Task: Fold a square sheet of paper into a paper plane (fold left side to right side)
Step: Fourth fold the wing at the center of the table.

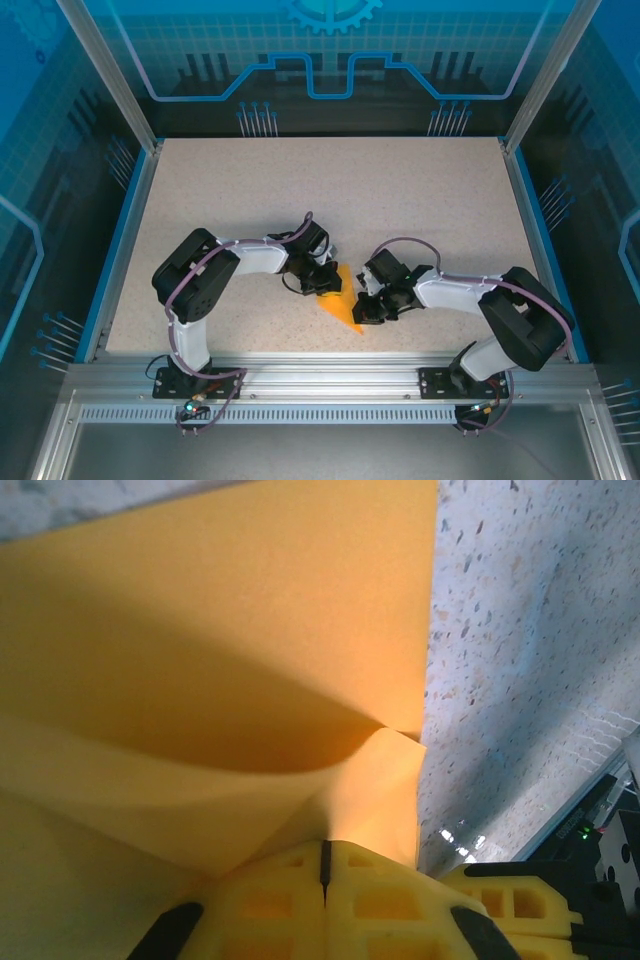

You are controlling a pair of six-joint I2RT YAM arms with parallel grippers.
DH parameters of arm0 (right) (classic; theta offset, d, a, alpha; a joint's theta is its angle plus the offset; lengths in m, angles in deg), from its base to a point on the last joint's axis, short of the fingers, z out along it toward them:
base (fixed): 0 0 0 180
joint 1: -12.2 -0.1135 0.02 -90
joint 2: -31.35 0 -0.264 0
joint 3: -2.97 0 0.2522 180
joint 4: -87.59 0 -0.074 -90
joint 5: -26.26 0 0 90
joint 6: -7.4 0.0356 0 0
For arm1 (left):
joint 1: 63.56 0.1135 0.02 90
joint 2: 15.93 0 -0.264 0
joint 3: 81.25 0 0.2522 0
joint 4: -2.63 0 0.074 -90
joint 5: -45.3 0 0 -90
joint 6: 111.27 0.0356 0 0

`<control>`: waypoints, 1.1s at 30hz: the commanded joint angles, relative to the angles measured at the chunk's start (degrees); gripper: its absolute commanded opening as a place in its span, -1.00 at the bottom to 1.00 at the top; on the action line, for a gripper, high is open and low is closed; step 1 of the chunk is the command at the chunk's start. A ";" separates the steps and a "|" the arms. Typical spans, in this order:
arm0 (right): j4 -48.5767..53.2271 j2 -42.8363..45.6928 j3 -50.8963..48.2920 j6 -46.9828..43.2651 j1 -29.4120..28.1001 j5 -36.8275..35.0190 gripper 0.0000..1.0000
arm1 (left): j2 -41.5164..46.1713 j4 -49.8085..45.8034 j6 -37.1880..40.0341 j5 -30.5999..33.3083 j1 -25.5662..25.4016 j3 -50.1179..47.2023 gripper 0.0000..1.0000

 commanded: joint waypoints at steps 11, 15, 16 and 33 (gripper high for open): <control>10.11 -2.89 -0.62 -1.53 -0.11 -8.40 -1.00 | 13.72 8.70 3.97 -1.00 -0.23 -7.84 -0.57; 9.62 -2.51 -0.64 -1.55 -0.20 -8.90 -1.00 | 15.00 12.65 2.88 -3.24 -3.22 -11.17 -0.72; 9.30 -2.51 -0.65 -1.53 -0.21 -8.86 -1.00 | 14.71 12.63 2.85 -3.18 -4.00 -11.22 -0.75; 7.58 -3.65 -1.07 -1.25 -0.46 -8.42 -1.00 | 5.50 17.09 1.01 -1.52 -7.71 -10.11 -0.88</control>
